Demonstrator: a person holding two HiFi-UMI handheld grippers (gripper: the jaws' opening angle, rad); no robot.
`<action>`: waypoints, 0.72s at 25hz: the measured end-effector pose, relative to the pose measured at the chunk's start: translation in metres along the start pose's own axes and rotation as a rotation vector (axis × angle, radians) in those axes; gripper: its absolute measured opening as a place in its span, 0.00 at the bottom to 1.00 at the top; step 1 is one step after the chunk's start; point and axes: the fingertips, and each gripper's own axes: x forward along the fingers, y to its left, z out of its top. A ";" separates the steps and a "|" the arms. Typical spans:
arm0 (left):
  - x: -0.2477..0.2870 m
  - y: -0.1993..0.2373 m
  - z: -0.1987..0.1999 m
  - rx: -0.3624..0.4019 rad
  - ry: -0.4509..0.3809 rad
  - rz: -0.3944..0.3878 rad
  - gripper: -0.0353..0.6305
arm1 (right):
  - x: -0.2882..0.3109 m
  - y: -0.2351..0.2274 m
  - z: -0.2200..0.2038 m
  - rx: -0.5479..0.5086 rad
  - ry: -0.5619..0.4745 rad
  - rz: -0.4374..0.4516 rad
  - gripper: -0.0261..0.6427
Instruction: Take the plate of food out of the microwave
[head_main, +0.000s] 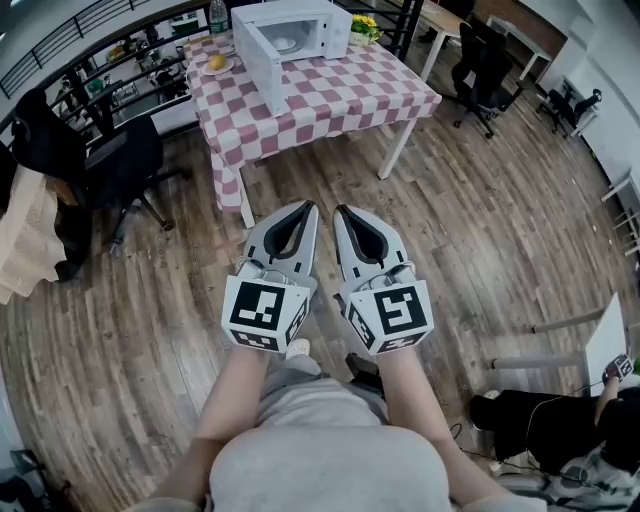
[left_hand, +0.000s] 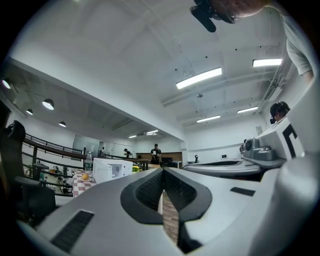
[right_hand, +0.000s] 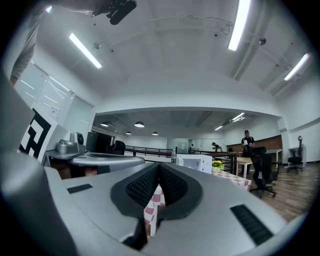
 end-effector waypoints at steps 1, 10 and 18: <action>0.005 0.007 0.000 0.000 0.000 0.000 0.06 | 0.009 -0.002 -0.001 0.001 0.001 -0.001 0.08; 0.036 0.053 0.004 0.001 -0.001 -0.002 0.06 | 0.066 -0.006 0.000 0.007 -0.004 0.008 0.08; 0.051 0.080 -0.003 -0.022 0.014 0.027 0.06 | 0.097 -0.009 -0.008 0.016 0.006 0.036 0.08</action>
